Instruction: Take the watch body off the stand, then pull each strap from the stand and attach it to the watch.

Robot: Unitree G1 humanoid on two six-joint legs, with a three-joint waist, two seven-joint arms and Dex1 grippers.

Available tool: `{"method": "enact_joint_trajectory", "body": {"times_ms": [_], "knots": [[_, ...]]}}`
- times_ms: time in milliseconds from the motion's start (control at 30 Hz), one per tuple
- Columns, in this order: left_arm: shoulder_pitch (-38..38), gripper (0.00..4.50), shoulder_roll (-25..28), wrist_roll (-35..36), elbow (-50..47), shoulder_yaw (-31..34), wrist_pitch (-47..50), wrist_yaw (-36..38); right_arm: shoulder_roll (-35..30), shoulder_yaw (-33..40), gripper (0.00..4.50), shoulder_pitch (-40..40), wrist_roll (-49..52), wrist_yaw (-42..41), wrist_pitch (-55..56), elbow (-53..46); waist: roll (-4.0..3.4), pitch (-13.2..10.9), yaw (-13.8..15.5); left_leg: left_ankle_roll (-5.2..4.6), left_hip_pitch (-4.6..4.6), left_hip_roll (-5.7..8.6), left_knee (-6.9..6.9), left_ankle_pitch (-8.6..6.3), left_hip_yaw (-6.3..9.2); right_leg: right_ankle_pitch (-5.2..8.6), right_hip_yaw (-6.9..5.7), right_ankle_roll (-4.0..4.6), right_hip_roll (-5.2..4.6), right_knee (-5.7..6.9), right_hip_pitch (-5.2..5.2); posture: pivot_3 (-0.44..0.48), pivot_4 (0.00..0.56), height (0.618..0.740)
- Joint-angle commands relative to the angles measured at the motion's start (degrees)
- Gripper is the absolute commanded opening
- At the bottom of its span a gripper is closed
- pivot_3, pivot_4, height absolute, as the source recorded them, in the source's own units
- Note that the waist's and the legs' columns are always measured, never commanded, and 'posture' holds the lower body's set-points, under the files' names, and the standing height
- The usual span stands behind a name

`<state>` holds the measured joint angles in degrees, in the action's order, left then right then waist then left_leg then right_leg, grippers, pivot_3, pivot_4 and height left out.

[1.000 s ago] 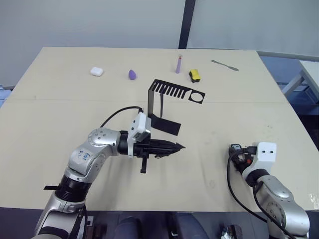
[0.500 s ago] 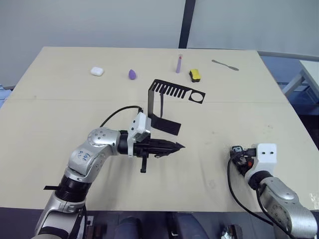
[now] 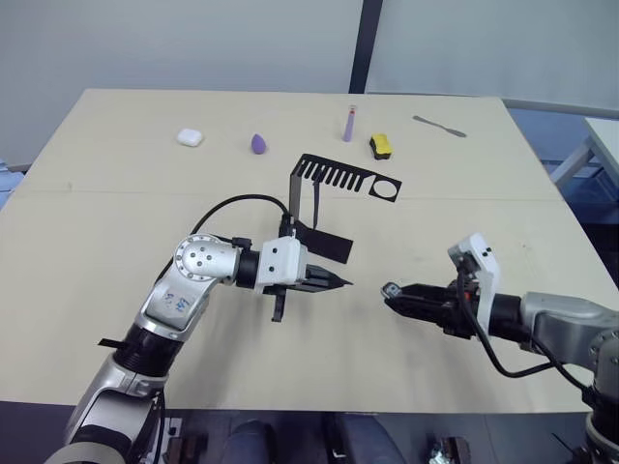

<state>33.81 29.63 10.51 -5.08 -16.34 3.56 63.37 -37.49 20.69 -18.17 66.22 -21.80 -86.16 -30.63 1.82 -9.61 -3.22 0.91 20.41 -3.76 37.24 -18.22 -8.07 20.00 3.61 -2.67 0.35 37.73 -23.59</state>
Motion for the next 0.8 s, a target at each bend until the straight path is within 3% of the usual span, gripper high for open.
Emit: {"method": "enact_joint_trajectory", "body": {"times_ms": [33, 367, 800], "knots": [[1.4, 0.00, 0.1, -3.4, 1.6, -0.8, -4.6, -0.4, 0.9, 0.5, 1.53, -3.3, 4.6, 3.0, -5.1, 3.6, 0.00, 0.0, 0.1, -0.01, 0.05, 0.00, 0.00, 0.00, 0.00, 0.00, -0.01, 0.00, -0.01, -0.01, -0.04, 0.000, 0.150, 0.740], [2.7, 0.00, -1.2, -7.9, 5.7, -1.5, -10.8, -1.4, 1.7, -3.7, 1.53, -8.6, 13.6, 10.7, -6.3, 12.3, 0.00, 0.0, -0.2, -0.01, 0.16, -0.04, 0.08, 0.00, -0.04, 0.00, -0.01, 0.00, -0.01, 0.08, -0.17, 0.000, 0.150, 0.740], [2.7, 0.00, -2.0, -8.4, 5.6, -2.0, -12.2, -1.3, 0.3, -8.8, 1.53, -9.2, 25.8, 23.4, -0.3, 19.1, 0.00, 0.0, -0.2, -0.01, 0.16, -0.05, 0.11, 0.01, -0.05, 0.00, -0.01, -0.01, -0.01, 0.11, -0.17, 0.000, 0.150, 0.740]]}}
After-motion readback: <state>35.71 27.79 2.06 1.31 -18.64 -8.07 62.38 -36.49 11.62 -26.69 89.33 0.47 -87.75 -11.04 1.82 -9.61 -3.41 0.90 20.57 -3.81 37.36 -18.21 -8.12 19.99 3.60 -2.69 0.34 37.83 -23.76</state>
